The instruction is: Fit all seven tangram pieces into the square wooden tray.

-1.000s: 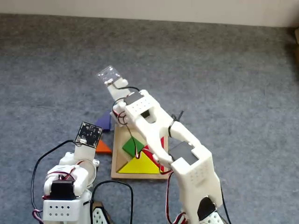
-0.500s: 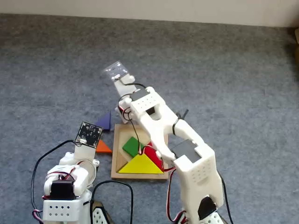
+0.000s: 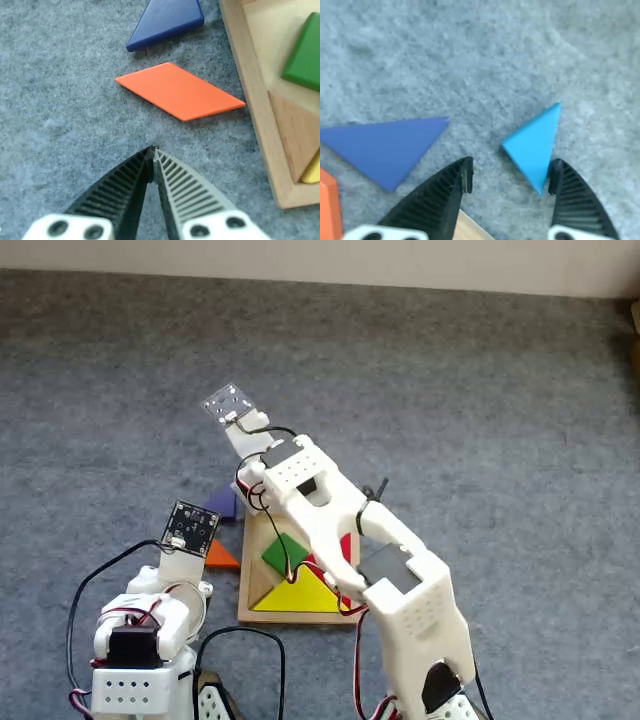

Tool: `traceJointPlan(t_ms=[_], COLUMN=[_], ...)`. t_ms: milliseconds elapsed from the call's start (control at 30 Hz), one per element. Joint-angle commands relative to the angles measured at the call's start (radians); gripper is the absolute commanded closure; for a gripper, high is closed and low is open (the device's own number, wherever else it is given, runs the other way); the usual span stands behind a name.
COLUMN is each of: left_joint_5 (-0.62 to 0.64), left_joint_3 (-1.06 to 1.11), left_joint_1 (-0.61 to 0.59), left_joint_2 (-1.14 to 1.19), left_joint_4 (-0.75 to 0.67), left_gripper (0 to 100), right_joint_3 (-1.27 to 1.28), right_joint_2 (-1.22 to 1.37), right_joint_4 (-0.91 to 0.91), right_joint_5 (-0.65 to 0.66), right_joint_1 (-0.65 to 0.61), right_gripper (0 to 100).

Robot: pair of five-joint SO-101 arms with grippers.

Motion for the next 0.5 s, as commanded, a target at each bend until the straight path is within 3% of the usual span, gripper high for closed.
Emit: traceJointPlan(t_ms=[0,367,467], left_joint_5=[0.008,0.008,0.008], left_joint_3=[0.019,0.019,0.019], left_joint_1=[0.016,0.016,0.016], left_joint_2=[-0.019,-0.019,-0.019], left_joint_4=[0.005,0.005,0.005], left_gripper=[99,99,99], right_joint_3=[-0.058,-0.050,-0.048], right_joint_2=[0.001,0.001,0.012], right_joint_4=[-0.035,-0.157,-0.154], right_joint_5=[0.003,-0.054,-0.054], right_joint_1=[0.031,0.053,0.056], right_gripper=[74.3,74.4,79.1])
